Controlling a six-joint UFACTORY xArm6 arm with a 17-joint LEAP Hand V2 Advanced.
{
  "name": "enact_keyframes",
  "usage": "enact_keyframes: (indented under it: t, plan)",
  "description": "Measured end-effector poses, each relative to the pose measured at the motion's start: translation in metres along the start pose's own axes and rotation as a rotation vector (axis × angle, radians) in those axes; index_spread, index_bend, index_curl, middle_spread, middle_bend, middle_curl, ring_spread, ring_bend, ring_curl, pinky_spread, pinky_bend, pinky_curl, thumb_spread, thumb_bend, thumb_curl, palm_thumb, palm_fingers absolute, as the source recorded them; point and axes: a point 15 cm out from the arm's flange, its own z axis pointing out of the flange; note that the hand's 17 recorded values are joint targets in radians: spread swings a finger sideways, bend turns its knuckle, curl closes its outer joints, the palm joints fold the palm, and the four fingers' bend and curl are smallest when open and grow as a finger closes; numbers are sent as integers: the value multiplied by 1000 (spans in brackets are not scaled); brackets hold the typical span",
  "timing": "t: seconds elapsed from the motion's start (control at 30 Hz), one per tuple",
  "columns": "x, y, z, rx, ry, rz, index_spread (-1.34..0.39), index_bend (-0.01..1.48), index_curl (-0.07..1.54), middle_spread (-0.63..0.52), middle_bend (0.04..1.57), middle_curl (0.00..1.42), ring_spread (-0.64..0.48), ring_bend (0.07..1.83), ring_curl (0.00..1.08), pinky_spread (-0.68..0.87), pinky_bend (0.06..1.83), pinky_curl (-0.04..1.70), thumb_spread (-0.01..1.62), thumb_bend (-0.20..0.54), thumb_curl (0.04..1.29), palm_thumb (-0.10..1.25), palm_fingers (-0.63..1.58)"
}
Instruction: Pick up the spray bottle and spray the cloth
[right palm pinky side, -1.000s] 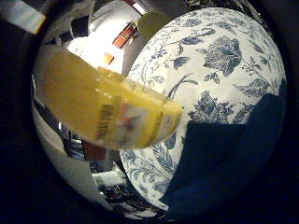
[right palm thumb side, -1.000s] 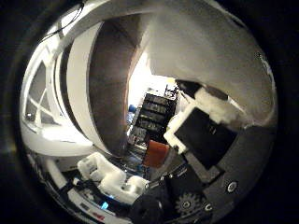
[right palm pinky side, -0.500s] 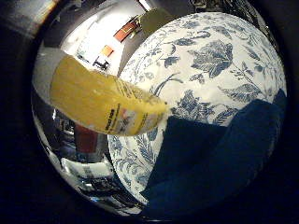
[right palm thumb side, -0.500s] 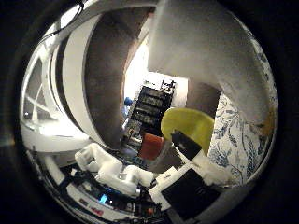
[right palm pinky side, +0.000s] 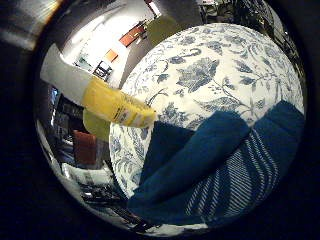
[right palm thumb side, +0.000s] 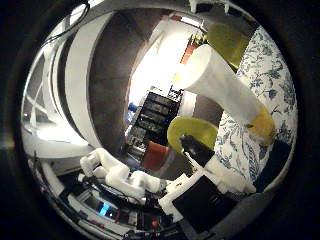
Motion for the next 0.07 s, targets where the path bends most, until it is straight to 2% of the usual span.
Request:
enact_keyframes:
  t: [0.07]
  plan:
    - [6, 1, -12, 6, 24, -3, -269, 158, 293, 116, 268, 329, 212, 355, 245, 430, 364, 343, 995, -25, 455, 734, 116]
